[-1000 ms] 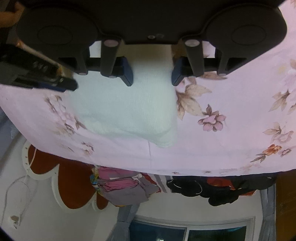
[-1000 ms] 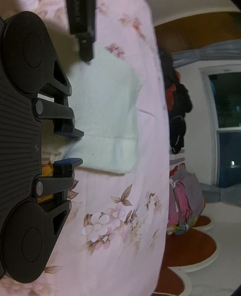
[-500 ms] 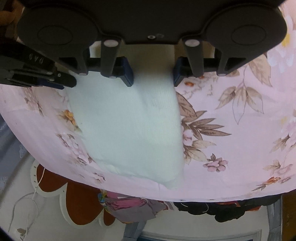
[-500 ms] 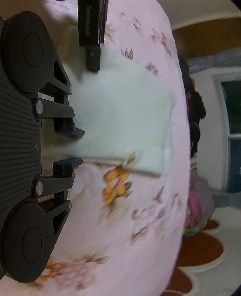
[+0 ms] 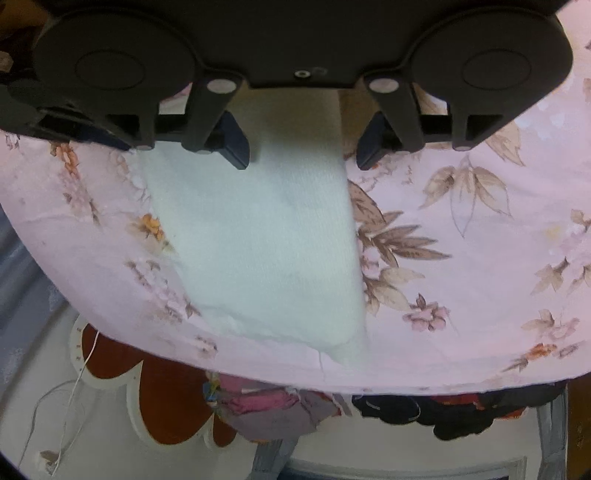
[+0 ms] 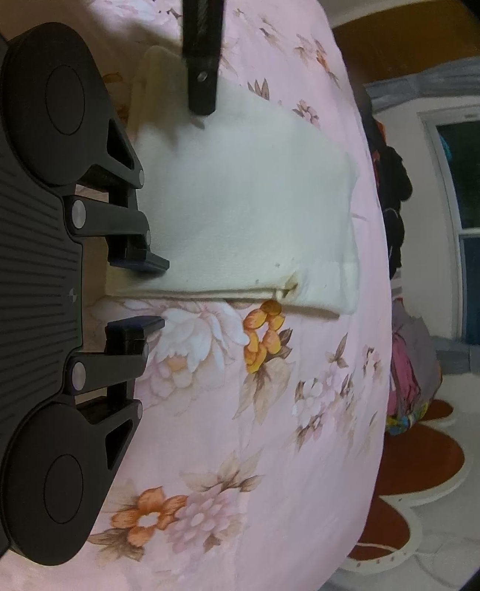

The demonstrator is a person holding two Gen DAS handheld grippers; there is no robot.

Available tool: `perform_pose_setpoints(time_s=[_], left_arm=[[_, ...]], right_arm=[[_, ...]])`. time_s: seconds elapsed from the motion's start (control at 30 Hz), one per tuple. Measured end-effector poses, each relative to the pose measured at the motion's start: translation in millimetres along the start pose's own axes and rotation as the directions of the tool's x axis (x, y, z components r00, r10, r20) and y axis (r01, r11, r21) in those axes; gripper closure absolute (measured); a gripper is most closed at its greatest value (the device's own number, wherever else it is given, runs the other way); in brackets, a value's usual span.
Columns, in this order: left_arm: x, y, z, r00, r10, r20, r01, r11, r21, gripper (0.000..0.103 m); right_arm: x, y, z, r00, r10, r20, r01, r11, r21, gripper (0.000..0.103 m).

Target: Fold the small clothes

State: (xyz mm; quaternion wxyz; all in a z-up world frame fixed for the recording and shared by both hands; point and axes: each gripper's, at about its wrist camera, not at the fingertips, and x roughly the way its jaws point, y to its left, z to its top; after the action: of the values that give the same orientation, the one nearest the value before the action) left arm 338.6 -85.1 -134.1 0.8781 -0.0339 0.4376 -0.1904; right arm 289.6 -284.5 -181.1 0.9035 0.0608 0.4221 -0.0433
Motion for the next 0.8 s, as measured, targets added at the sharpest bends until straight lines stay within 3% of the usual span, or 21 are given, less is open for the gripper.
perform_pose_setpoints(time_s=[0.23, 0.4, 0.47, 0.5, 0.53, 0.8], left_arm=[[-0.4, 8.2, 14.7, 1.000, -0.006, 0.012, 0.006, 0.999, -0.037, 0.037], [5.9, 14.5, 33.6, 0.999, 0.001, 0.038, 0.001, 0.997, -0.071, 0.035], [10.0, 16.6, 41.4, 0.999, 0.015, 0.044, -0.011, 0.997, -0.081, 0.032], [12.7, 17.1, 45.0, 0.999, 0.019, 0.046, -0.015, 0.996, -0.083, 0.032], [16.0, 17.5, 48.6, 0.999, 0.022, 0.046, -0.018, 0.997, -0.082, 0.031], [48.7, 20.0, 63.9, 1.000, -0.007, 0.018, 0.009, 0.992, -0.128, 0.031]], right_arm=[[-9.6, -6.1, 8.0, 0.999, 0.030, -0.033, -0.028, 0.997, 0.078, 0.079], [-18.2, -16.5, 30.7, 0.996, 0.085, 0.017, -0.086, 0.991, 0.101, 0.078], [-13.9, -24.6, 42.4, 0.994, 0.105, 0.038, -0.109, 0.986, 0.129, 0.068], [-10.8, -29.2, 48.7, 0.992, 0.112, 0.050, -0.118, 0.982, 0.148, 0.053], [-8.5, -32.7, 53.6, 0.991, 0.120, 0.063, -0.129, 0.978, 0.162, 0.045], [41.5, -50.0, 91.5, 0.967, 0.249, 0.062, -0.257, 0.935, 0.244, 0.045]])
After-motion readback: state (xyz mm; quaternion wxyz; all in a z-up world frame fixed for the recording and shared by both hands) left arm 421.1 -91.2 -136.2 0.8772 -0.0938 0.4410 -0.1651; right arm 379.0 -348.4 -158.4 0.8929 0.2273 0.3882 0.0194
